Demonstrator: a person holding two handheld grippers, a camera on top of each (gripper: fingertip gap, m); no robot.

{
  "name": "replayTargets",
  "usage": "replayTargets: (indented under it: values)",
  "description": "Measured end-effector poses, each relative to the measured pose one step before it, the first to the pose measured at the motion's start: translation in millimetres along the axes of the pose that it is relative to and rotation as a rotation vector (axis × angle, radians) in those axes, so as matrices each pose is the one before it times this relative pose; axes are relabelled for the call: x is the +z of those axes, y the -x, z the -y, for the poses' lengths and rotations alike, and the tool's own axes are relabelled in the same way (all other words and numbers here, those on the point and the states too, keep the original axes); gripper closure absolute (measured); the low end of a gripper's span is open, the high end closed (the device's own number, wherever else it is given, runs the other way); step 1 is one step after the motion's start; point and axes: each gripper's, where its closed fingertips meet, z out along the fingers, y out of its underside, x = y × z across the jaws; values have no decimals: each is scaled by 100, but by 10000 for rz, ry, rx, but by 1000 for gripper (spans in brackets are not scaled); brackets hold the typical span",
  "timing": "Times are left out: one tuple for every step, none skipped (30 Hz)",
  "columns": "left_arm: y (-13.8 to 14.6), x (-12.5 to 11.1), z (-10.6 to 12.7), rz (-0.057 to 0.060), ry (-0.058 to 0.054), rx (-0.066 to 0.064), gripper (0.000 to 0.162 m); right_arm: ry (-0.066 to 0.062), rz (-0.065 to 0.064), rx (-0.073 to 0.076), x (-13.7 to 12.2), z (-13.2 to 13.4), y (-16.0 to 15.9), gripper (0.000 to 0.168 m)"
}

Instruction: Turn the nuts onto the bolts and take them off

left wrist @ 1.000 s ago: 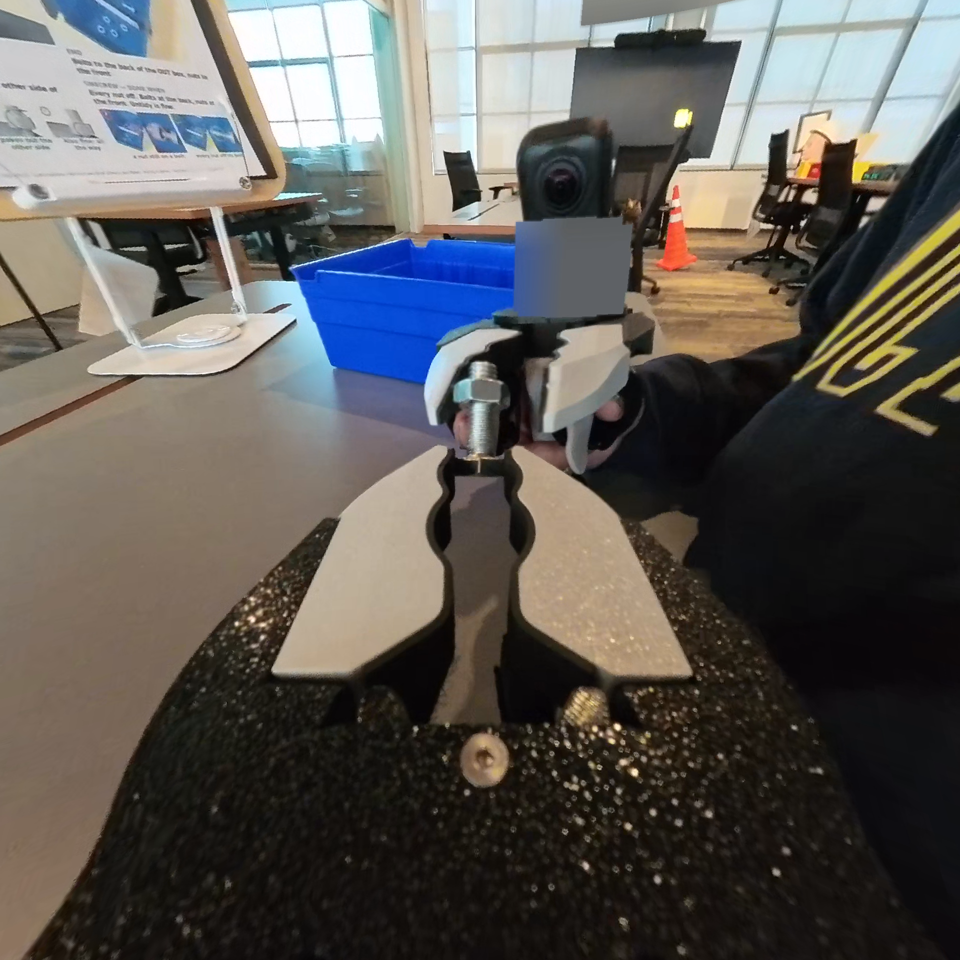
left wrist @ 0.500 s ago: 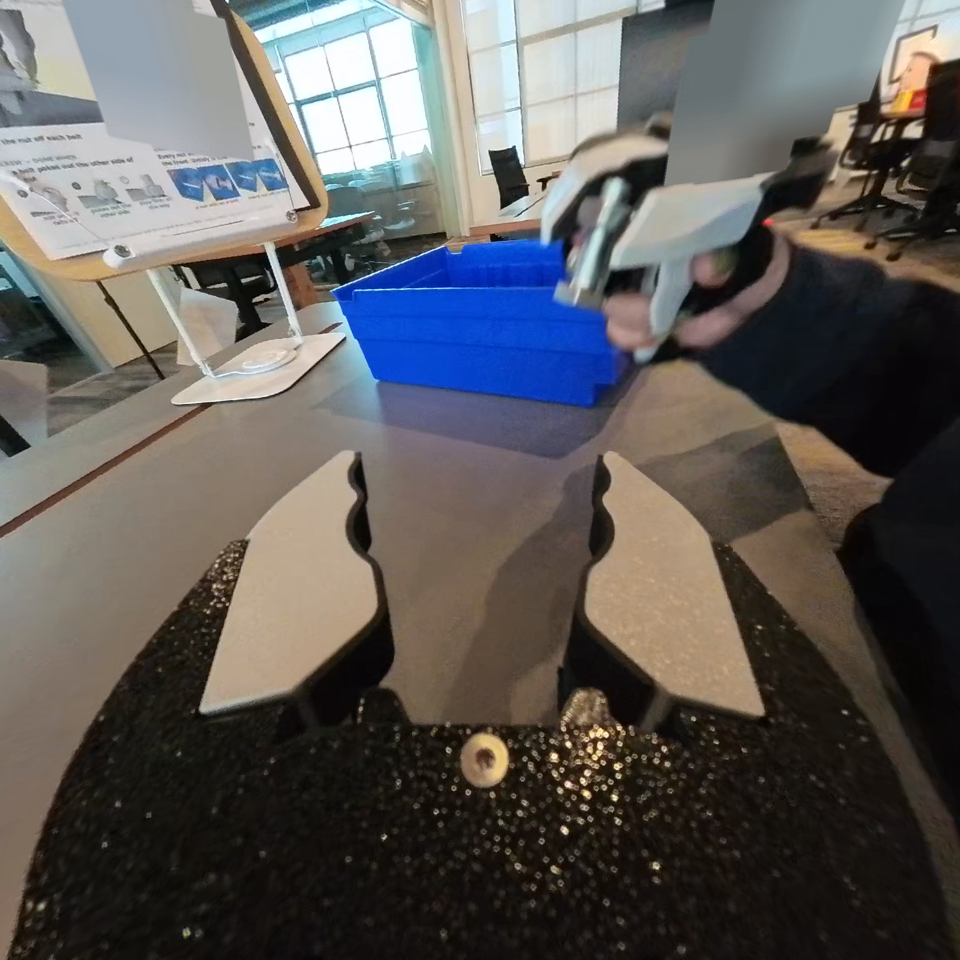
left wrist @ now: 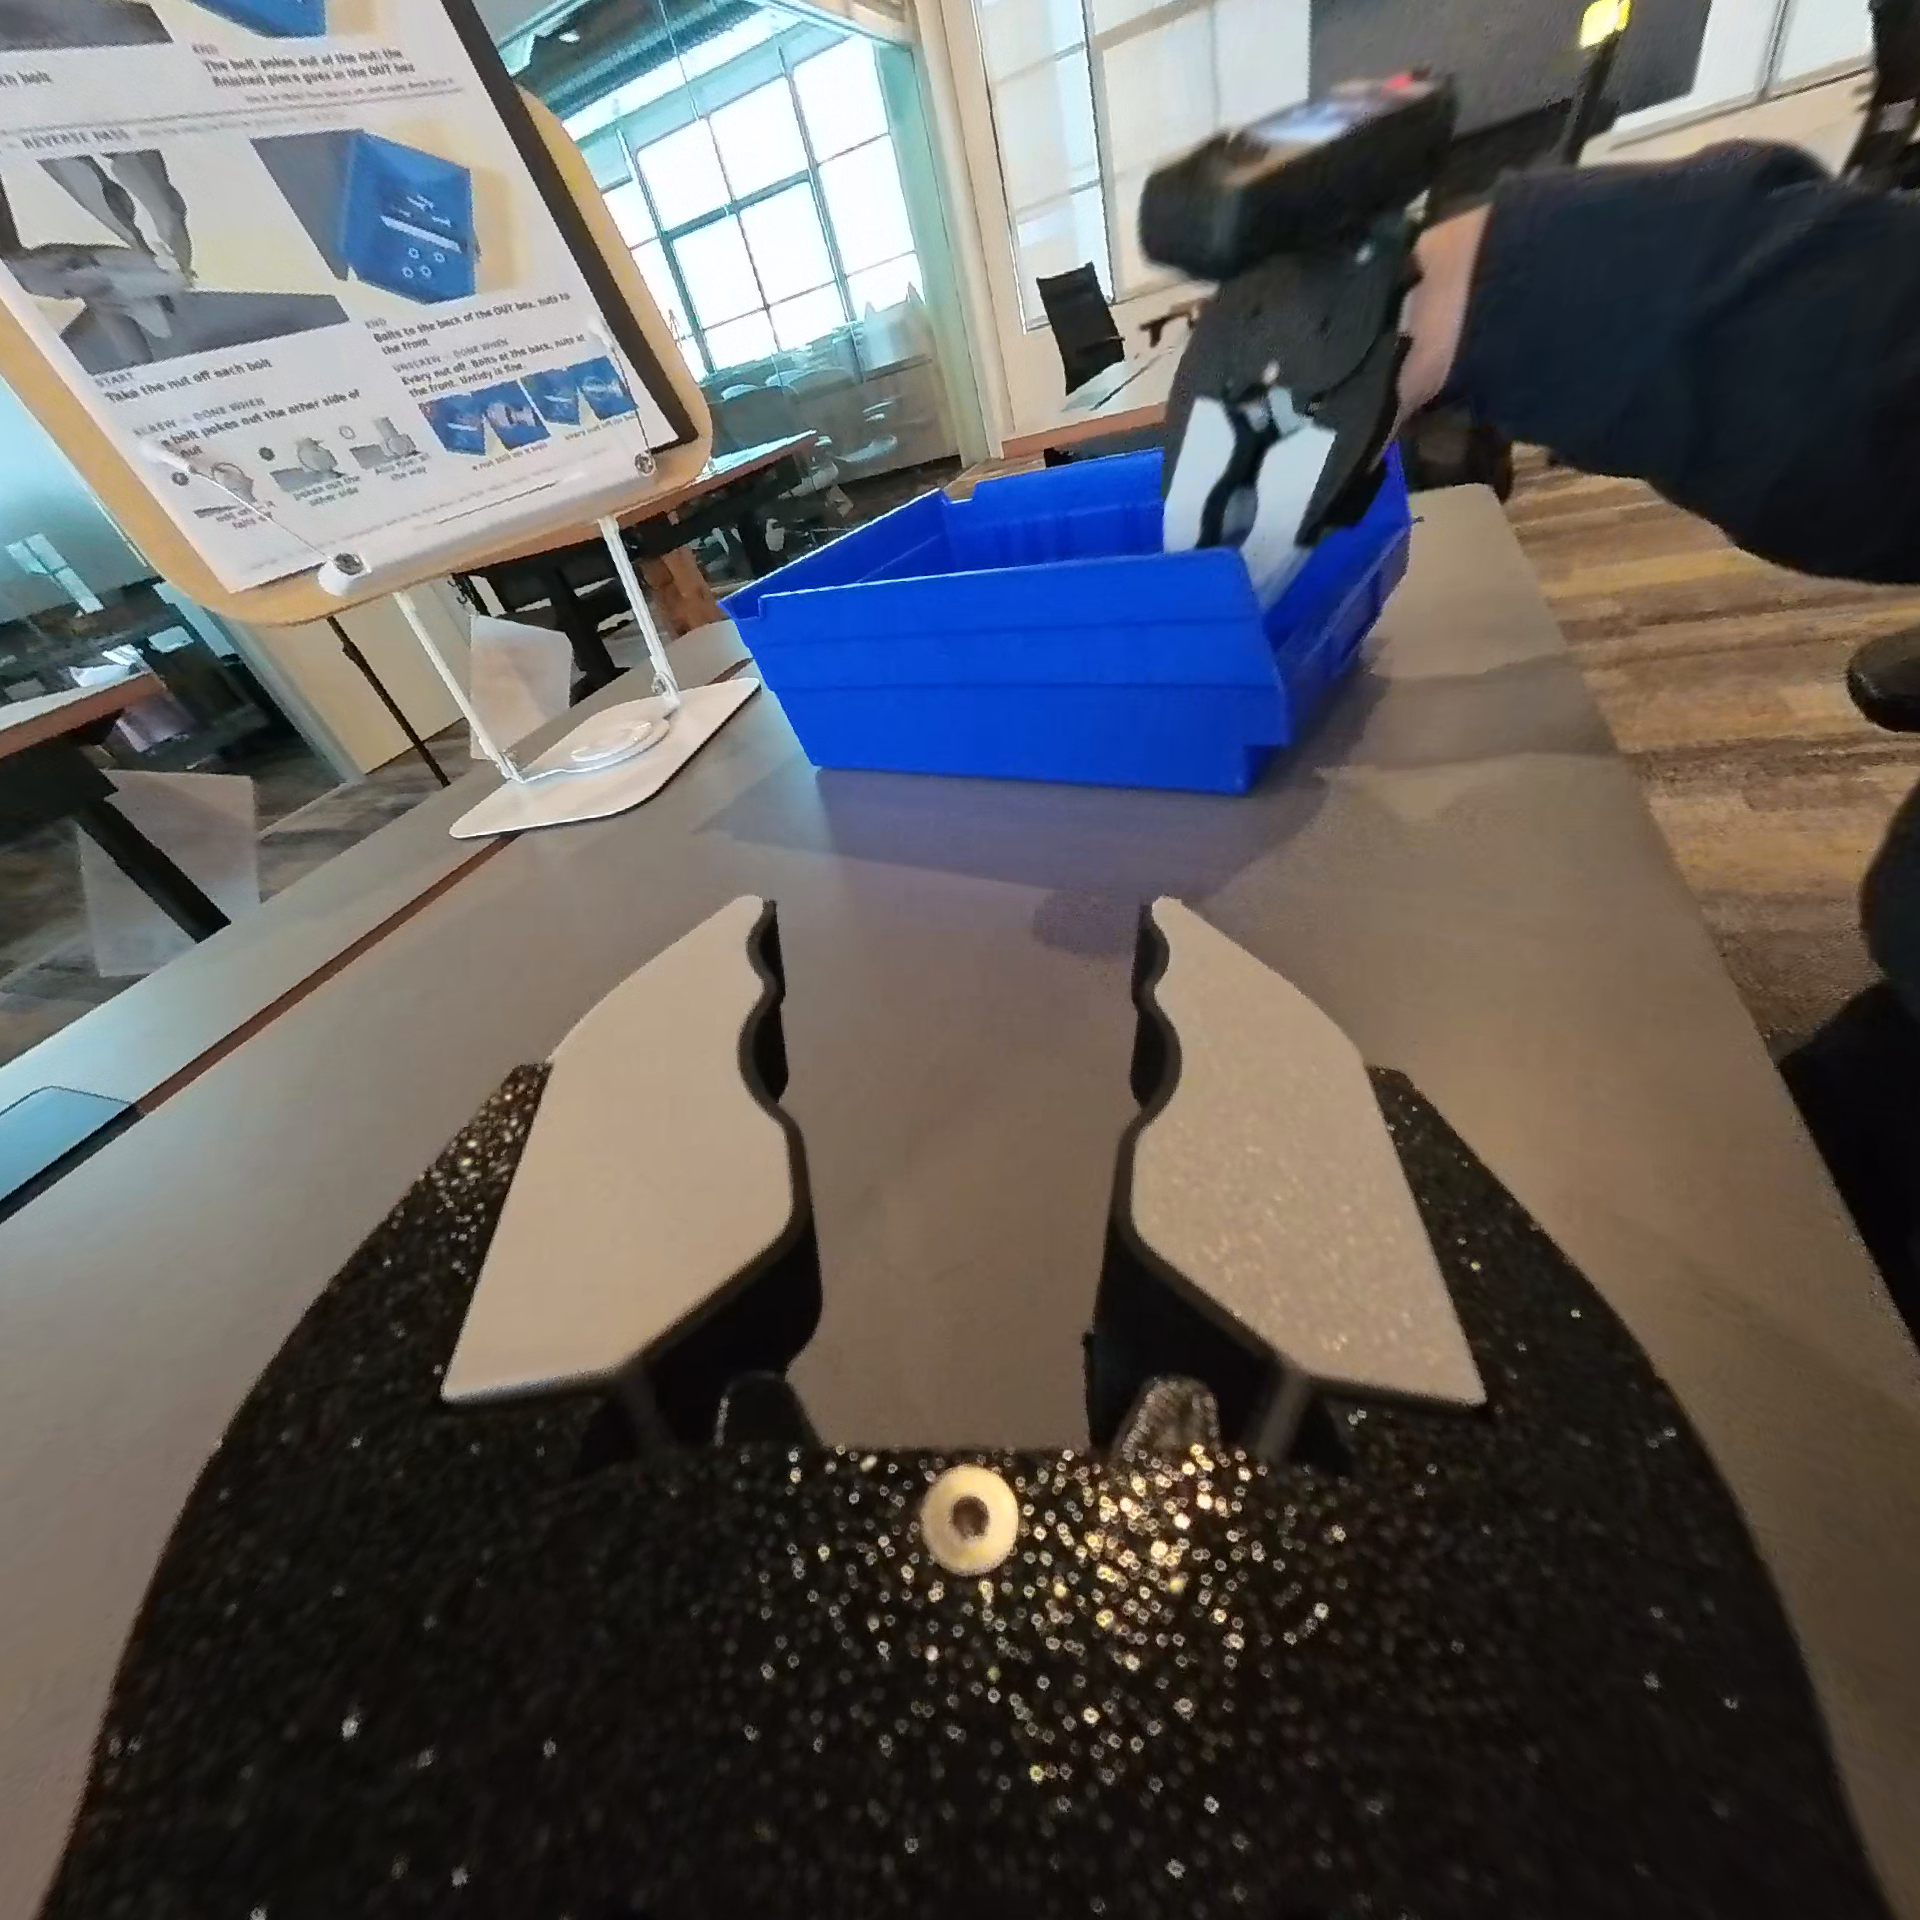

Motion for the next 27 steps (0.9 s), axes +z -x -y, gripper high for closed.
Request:
replayTargets:
  values:
    - [-22, 8, 6, -10, 7, 8, 98, 491, 231, -74, 683, -668, 123, 148]
    - [-21, 2, -24, -9, 32, 17, 98, 370, 173, -74, 588, -473, 113, 148]
    - [-66, -11, -50, -30, 58, 32, 99, 243, 82, -58, 481, -275, -1, 148]
    - [-82, -17, -54, -50, 75, 22, 103, 196, 48, 18, 374, -182, -48, 148]
    - [13, -20, -22, 13, 43, 8, 104, 148, 80, 53, 246, -71, 18, 148]
    - [87, -39, -11, 57, 21, 5, 104, 4, 96, 53, 104, 115, 50, 148]
    - [87, -29, -5, 53, 7, 2, 104, 34, 85, 110, 45, 37, 26, 148]
    - [117, -29, -41, 57, 9, -26, 105, 74, -53, 140, -119, -65, -166, 142]
    - [129, -35, -56, 44, 21, -45, 105, 6, -251, 170, -390, -123, -425, 137]
    - [145, -54, -27, 57, 5, -42, 105, -96, -308, 224, -771, -78, -491, 137]
    - [148, -79, 13, 56, -7, -52, 105, -326, -545, 199, -1188, 266, -749, 139]
    - [144, -98, 48, 47, -16, -73, 107, -622, -673, 140, -1474, 754, -812, 141]
    - [132, -103, 79, 51, -24, -102, 109, -681, -614, 113, -1592, 1063, -588, 142]
    - [47, -94, 106, 10, -53, -96, 111, -692, -517, 45, -1540, 1371, -302, 143]
    - [3, -72, 116, -12, -60, -62, 114, -776, -442, 20, -1368, 1799, 15, 145]
    - [16, -46, 46, 15, -25, -23, 116, -909, -319, 14, -1045, 2340, 379, 146]
    - [20, -7, -24, 18, 13, 11, 117, -1114, -96, 0, -561, 2901, 873, 147]
    - [29, 0, -58, 18, 32, 22, 117, -1270, 215, 62, 26, 3210, 1451, 149]
    - [50, -5, -48, 31, 22, 16, 118, -1264, 736, 103, 637, 3055, 2262, 150]
    - [61, -11, -29, 28, 10, -3, 118, -1141, 890, 212, 1222, 2550, 2350, 150]
    - [64, -35, 20, 24, -18, -14, 119, -964, 613, 342, 1678, 1880, 1701, 154]
    - [65, -64, 66, 29, -45, -2, 119, -877, 225, 429, 1866, 1245, 916, 161]
    - [92, -101, 91, 44, -51, 12, 119, -686, 197, 464, 1890, 500, 720, 163]
    - [108, -128, 67, 60, -38, 25, 120, -339, 347, 415, 1763, -211, 788, 163]
    - [81, -134, 83, 62, -35, 34, 121, -135, 427, 254, 1564, -622, 740, 163]
    - [23, -163, 170, 47, -41, -25, 123, -8, 234, 154, 1284, -828, 339, 163]
    - [-137, -179, 396, -46, -52, -173, 127, 14, -34, 178, 976, -740, -68, 162]
